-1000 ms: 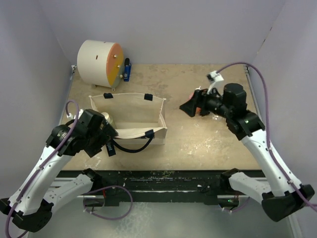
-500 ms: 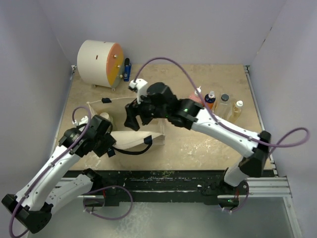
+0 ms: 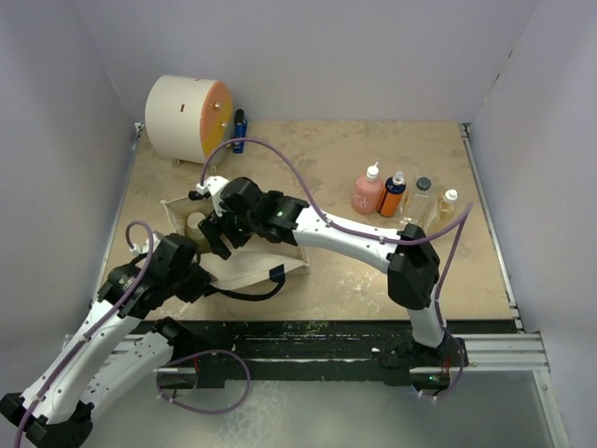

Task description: Take the personal care products out of the canvas bag

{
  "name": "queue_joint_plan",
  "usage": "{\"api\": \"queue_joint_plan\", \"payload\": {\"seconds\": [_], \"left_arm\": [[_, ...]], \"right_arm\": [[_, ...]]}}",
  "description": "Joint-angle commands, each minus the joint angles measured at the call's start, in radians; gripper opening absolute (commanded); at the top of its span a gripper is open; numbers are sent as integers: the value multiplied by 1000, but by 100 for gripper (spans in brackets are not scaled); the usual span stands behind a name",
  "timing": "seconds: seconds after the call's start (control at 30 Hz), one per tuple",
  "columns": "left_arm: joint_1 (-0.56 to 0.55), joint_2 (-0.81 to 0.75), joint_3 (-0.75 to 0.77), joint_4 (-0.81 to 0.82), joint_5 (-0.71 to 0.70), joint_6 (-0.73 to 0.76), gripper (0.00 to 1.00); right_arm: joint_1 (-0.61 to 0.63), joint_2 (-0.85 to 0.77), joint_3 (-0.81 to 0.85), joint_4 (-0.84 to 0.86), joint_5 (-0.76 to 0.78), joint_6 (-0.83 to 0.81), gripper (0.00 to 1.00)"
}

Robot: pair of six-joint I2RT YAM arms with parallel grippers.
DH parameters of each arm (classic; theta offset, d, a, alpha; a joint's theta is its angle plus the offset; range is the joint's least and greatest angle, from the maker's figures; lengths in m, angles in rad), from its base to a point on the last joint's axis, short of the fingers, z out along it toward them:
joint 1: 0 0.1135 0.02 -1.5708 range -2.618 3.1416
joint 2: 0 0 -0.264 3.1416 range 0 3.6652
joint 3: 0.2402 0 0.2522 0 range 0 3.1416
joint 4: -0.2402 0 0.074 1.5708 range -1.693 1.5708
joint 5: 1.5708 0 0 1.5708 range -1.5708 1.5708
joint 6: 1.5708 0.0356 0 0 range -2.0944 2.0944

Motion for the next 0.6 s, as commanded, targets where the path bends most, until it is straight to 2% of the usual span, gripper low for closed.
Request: {"api": "queue_joint_plan", "payload": {"seconds": [0.0, 0.2, 0.33, 0.57], "left_arm": [[0, 14, 34, -57, 25, -3, 32], [0, 13, 31, -111, 34, 2, 27], [0, 14, 36, -101, 40, 20, 24], [1, 75, 52, -75, 74, 59, 12]], "right_arm": [[7, 47, 103, 101, 58, -62, 84], [7, 145, 144, 187, 62, -86, 100], [7, 221, 220, 176, 68, -98, 100], [7, 308, 250, 242, 86, -100, 99]]}}
